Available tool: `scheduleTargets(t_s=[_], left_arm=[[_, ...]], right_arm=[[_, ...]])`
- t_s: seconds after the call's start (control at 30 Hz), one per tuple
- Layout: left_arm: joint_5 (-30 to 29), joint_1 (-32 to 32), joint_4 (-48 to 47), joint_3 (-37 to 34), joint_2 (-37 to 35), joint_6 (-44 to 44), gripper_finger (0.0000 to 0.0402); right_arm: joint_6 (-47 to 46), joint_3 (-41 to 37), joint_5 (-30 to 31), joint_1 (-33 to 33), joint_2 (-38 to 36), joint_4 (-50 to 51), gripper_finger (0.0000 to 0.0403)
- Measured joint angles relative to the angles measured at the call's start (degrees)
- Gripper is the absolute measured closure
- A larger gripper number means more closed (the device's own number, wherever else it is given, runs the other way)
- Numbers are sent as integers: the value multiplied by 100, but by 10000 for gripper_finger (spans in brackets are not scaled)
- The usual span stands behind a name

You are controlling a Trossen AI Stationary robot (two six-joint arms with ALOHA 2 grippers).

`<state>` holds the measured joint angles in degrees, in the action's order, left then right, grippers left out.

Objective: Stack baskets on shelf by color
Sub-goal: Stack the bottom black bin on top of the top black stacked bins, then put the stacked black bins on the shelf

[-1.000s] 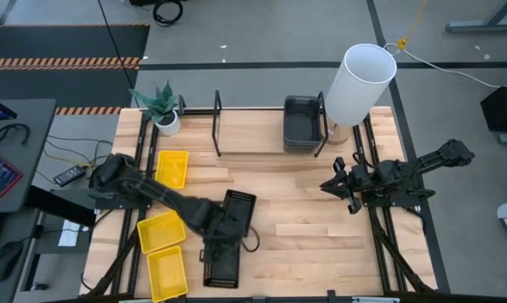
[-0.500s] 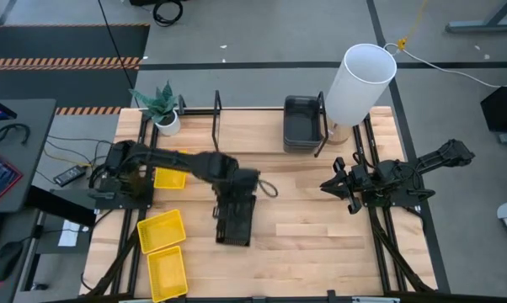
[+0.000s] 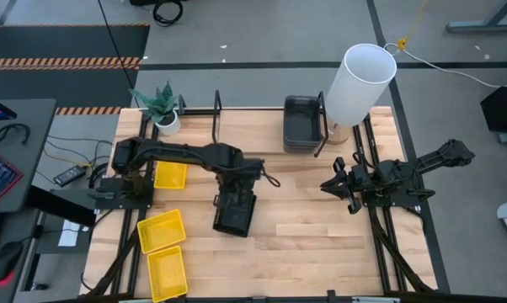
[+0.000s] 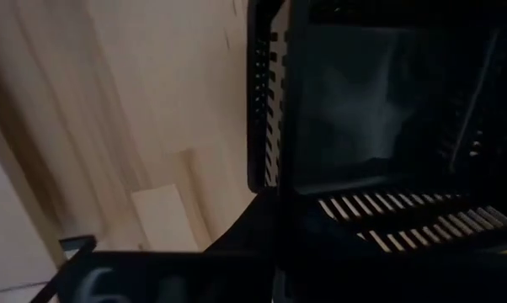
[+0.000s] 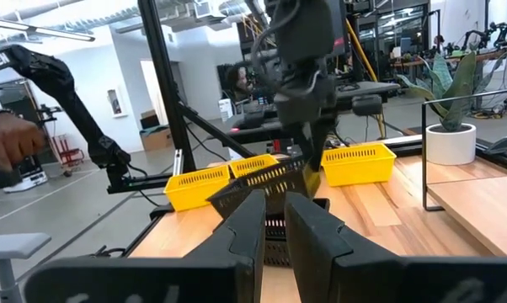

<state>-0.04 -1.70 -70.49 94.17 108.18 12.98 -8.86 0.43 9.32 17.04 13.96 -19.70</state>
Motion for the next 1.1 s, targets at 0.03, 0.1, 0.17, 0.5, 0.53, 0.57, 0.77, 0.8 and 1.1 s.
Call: scheduleTargets(t_s=[0.03,0.1,0.17,0.5,0.53,0.57,0.77,0.8,1.1], left_arm=[[-52,-31,-2,0,54,22,390],[-76,-85,1,0,149,92,390],[-79,-126,-6,0,220,98,387],[-303,-238,-97,0,251,-81,290],[-305,-236,-136,0,251,-133,279],[-311,-235,-152,0,249,-174,269],[-376,-235,-334,334,162,-339,239],[-367,-248,-415,490,162,-385,238],[-532,-835,-150,875,148,-1616,236]], right_arm=[[0,0,-2,0,2,-1,347],[0,0,0,0,4,-18,347],[0,0,-2,0,2,-16,347],[0,0,-1,0,2,-31,347],[0,0,-2,0,2,-31,347],[0,0,-1,0,2,-31,347],[0,0,-2,0,2,-33,347],[0,0,-1,0,2,-33,347],[0,0,-1,0,2,-35,347]])
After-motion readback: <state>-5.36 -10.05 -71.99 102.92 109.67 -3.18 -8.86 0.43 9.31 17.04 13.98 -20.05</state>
